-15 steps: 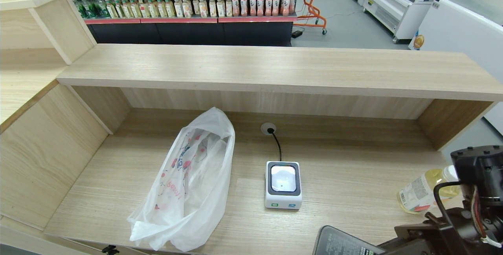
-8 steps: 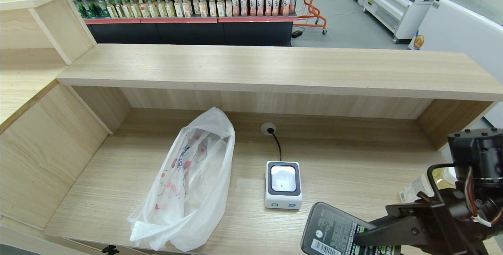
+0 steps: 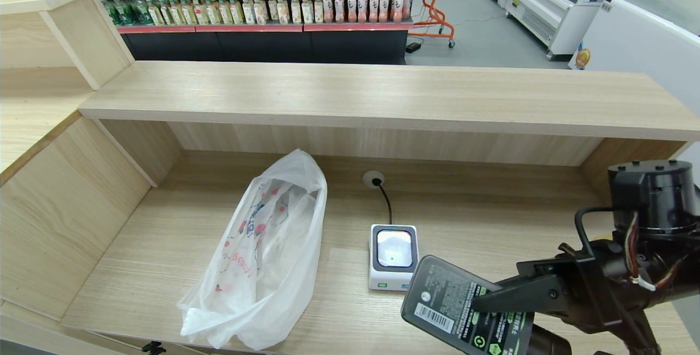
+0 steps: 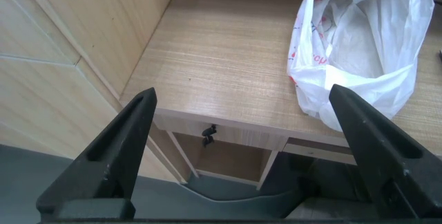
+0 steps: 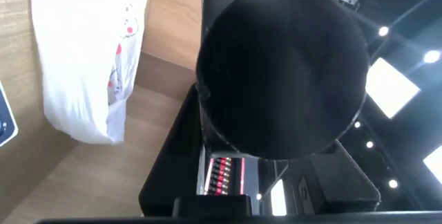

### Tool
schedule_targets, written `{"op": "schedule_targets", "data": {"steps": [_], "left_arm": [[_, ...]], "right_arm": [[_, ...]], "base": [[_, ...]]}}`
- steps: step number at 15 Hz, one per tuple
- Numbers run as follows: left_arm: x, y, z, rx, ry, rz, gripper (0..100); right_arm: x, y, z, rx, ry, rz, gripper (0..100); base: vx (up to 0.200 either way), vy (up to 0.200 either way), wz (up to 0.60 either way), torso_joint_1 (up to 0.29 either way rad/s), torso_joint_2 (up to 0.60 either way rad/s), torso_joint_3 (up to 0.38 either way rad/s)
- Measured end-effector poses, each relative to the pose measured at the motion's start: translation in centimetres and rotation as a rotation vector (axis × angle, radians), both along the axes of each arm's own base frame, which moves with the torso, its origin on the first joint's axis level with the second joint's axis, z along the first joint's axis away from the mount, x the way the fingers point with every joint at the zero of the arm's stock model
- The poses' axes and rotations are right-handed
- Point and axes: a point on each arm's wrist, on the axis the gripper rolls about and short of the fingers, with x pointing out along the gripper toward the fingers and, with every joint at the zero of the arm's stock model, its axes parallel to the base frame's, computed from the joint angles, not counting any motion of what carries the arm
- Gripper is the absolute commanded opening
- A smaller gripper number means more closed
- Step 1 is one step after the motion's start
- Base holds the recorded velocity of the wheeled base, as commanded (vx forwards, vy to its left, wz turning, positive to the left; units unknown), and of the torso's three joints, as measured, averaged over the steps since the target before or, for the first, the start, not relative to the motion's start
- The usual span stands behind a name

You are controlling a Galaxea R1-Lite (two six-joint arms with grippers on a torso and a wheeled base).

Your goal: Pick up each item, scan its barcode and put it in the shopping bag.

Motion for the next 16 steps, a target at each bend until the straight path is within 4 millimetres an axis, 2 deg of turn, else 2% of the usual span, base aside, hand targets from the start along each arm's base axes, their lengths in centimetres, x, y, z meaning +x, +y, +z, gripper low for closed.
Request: {"op": "schedule_targets", "data": {"steps": [3,5,7,10,12,13,16], "left_arm": [[0.0,0.0,0.0,0.0,0.0,0.0,100],[0.0,0.0,0.0,0.0,0.0,0.0,100],[0.0,0.0,0.0,0.0,0.0,0.0,100],[0.0,0.0,0.0,0.0,0.0,0.0,100],[0.0,0.0,0.0,0.0,0.0,0.0,100],[0.0,0.0,0.0,0.0,0.0,0.0,100],[0.0,0.0,0.0,0.0,0.0,0.0,100]], "right_arm": [[0.0,0.1,0.0,-0.001,0.015,0.003,0],[-0.2,-0.1,0.4,0.0,0.129,-0.028,0],[-0.4,-1.1,1.9,0.015,0.386,-0.138,0],[-0.6,-4.4,4.0,0.124,0.78,-0.422,0],[-1.4,-7.4,4.4,0.255,1.044,-0.598,0],[-1.7,-8.2,4.4,0.315,1.178,-0.649,0],[-2.0,-9.0,4.6,0.509,1.683,-0.728,0]], "base": [[0.0,0.0,0.0,0.0,0.0,0.0],[0.0,0.0,0.0,0.0,0.0,0.0],[0.0,0.0,0.0,0.0,0.0,0.0],[0.0,0.0,0.0,0.0,0.0,0.0],[0.0,0.0,0.0,0.0,0.0,0.0],[0.0,0.0,0.0,0.0,0.0,0.0],[0.0,0.0,0.0,0.0,0.0,0.0]]}}
